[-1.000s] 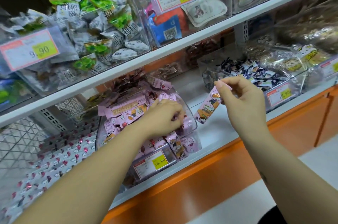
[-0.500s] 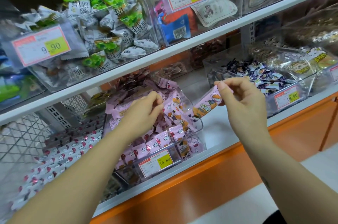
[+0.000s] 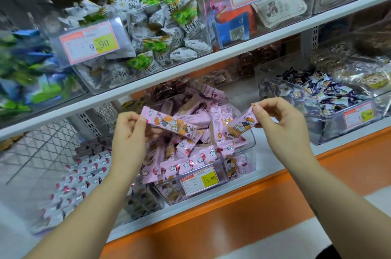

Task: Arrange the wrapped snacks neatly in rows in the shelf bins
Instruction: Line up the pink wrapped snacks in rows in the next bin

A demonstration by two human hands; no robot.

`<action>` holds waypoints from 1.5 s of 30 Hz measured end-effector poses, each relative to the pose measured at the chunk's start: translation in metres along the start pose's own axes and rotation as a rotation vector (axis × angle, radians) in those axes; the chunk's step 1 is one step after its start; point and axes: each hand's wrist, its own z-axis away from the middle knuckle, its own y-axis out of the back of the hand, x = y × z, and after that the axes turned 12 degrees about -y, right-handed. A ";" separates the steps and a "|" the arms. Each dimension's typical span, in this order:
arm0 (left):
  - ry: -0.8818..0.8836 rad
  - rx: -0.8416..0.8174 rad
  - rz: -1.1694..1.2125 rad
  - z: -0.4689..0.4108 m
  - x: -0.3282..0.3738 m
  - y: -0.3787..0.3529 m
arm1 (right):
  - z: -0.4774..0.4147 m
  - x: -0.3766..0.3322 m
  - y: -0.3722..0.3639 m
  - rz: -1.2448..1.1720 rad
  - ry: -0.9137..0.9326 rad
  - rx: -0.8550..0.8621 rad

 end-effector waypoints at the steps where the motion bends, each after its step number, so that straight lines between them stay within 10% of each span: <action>1: 0.013 0.043 0.018 0.001 0.000 0.004 | 0.000 0.000 -0.002 0.011 0.001 0.001; 18: 0.134 0.390 0.275 -0.018 -0.001 -0.013 | 0.002 -0.001 -0.011 0.070 0.011 0.010; 24: 0.047 -0.028 -0.495 -0.033 -0.019 -0.024 | 0.002 -0.001 -0.010 0.069 0.008 0.007; 33: -0.048 -0.155 -0.505 -0.027 -0.005 -0.023 | -0.001 -0.005 -0.003 0.045 0.008 0.045; 36: -0.392 -0.229 -0.599 -0.014 0.006 -0.025 | -0.001 -0.010 0.004 0.008 0.039 0.114; 45: -0.514 -1.148 -0.668 -0.006 0.022 -0.100 | -0.004 -0.016 0.025 -0.115 0.047 0.288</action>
